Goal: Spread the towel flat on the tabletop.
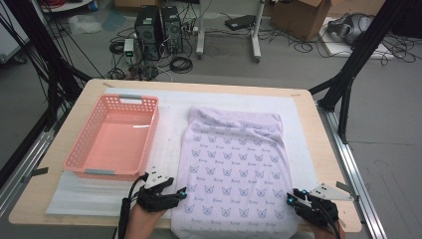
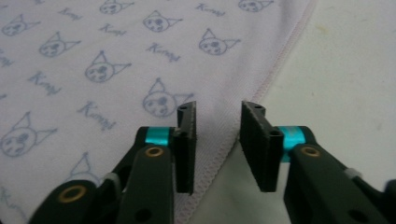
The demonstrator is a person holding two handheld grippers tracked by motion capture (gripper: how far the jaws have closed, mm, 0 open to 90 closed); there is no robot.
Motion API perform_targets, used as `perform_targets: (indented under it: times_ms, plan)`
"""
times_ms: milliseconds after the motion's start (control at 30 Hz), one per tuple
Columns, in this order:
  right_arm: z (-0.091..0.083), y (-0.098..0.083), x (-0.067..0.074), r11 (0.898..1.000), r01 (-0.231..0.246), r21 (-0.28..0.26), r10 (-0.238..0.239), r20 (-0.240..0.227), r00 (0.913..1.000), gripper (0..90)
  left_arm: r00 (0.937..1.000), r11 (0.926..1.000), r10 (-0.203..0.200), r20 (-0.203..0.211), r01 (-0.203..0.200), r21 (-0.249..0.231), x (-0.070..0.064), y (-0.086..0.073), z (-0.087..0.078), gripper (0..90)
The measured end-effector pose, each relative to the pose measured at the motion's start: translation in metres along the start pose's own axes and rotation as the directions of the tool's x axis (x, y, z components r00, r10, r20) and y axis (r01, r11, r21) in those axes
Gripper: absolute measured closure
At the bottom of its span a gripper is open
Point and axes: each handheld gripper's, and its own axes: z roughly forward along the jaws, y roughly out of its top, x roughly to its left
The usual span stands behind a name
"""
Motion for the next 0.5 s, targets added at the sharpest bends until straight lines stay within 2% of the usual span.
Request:
perform_targets:
  times_ms: [67, 100, 133, 167, 200, 267, 500]
  plan:
    - [0.0, 0.0, 0.0, 1.0, -0.012, -0.001, 0.012, -0.029, 0.9995, 83.8, 0.9979, 0.9996, 0.026, -0.059, -0.025, 0.008, -0.003, 0.0, 0.0, 54.6]
    - [0.0, 0.0, 0.001, 1.0, -0.016, 0.001, 0.016, -0.035, 0.9992, 85.1, 0.9958, 0.9988, 0.047, -0.079, -0.047, 0.013, -0.003, 0.0, -0.001, 61.9]
    - [0.0, 0.0, 0.002, 1.0, -0.007, 0.001, 0.007, -0.027, 0.9996, 85.8, 0.9956, 0.9986, 0.052, -0.078, -0.051, 0.013, -0.002, 0.0, -0.001, 67.5]
    - [-0.001, 0.0, 0.003, 1.0, -0.007, 0.008, 0.007, -0.024, 0.9997, 86.1, 0.9973, 0.9988, 0.047, -0.056, -0.047, 0.013, -0.001, 0.0, -0.002, 73.4]
    - [-0.001, 0.001, 0.004, 1.0, -0.006, 0.009, 0.006, -0.019, 0.9998, 86.2, 0.9985, 0.9988, 0.047, -0.029, -0.046, 0.016, -0.001, -0.001, -0.002, 84.5]
    - [-0.001, 0.0, 0.004, 1.0, -0.002, 0.006, 0.002, -0.017, 0.9999, 86.4, 0.9975, 0.998, 0.061, -0.037, -0.06, 0.017, -0.003, -0.001, -0.002, 87.9]
    - [-0.012, -0.007, 0.004, 1.0, 0.003, 0.002, -0.003, -0.027, 0.9996, 86.8, 0.9999, 1.0, -0.005, 0.012, 0.005, 0.008, 0.001, -0.009, -0.013, 88.4]
